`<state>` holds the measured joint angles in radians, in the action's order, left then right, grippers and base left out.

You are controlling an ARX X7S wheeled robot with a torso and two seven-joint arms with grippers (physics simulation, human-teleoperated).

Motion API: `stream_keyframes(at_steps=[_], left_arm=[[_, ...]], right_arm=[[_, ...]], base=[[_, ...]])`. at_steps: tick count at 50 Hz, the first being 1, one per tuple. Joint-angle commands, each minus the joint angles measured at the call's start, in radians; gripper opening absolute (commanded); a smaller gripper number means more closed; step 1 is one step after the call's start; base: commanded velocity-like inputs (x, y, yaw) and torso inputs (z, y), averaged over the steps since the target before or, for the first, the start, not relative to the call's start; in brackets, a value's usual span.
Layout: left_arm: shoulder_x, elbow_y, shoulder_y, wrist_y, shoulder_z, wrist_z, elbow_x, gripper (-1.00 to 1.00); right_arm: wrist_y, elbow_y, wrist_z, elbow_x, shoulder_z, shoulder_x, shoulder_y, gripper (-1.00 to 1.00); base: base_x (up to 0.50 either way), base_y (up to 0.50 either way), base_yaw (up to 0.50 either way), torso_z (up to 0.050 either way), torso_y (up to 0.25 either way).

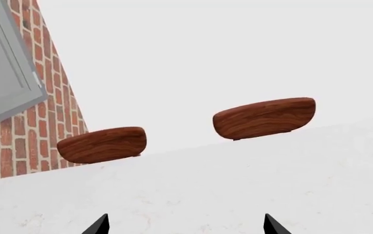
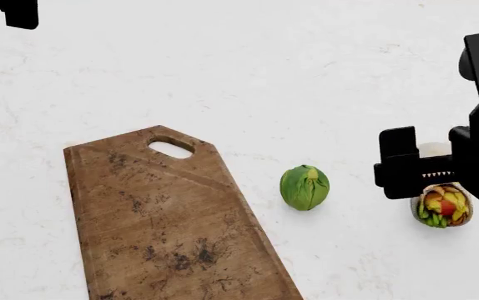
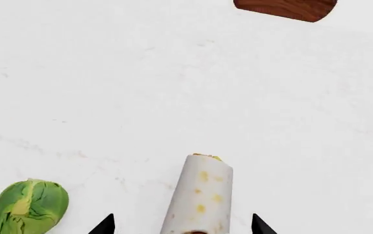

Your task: Clear the non-vegetable object off the cutting board and place the vegetables onto it.

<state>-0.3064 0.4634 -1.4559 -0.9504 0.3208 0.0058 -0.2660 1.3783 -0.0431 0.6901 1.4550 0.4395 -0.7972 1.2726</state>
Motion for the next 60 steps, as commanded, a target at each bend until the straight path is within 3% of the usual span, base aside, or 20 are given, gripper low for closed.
stream_keyframes(at_steps=[1,8,24,60], left_arm=[[0.017,-0.013,0.006,0.001,-0.017,0.024,0.013,1.0],[0.015,-0.019,-0.001,-0.006,-0.017,0.022,0.011,1.0],[0.016,-0.022,-0.018,-0.019,-0.013,0.017,0.01,1.0],[0.009,-0.026,0.001,-0.006,-0.014,0.015,-0.001,1.0]], right_arm=[[0.104,0.134,0.105,0.194,-0.047,0.017,0.057,1.0],[0.102,0.194,0.26,0.442,0.005,0.027,0.119,1.0],[0.021,0.321,0.355,0.683,0.105,0.049,0.144,1.0],[-0.116,0.46,0.433,0.806,0.299,0.289,0.146,1.0]], base=[[0.0,0.0,0.0,0.0,0.0],[0.0,0.0,0.0,0.0,0.0],[0.0,0.0,0.0,0.0,0.0],[0.0,0.0,0.0,0.0,0.0]])
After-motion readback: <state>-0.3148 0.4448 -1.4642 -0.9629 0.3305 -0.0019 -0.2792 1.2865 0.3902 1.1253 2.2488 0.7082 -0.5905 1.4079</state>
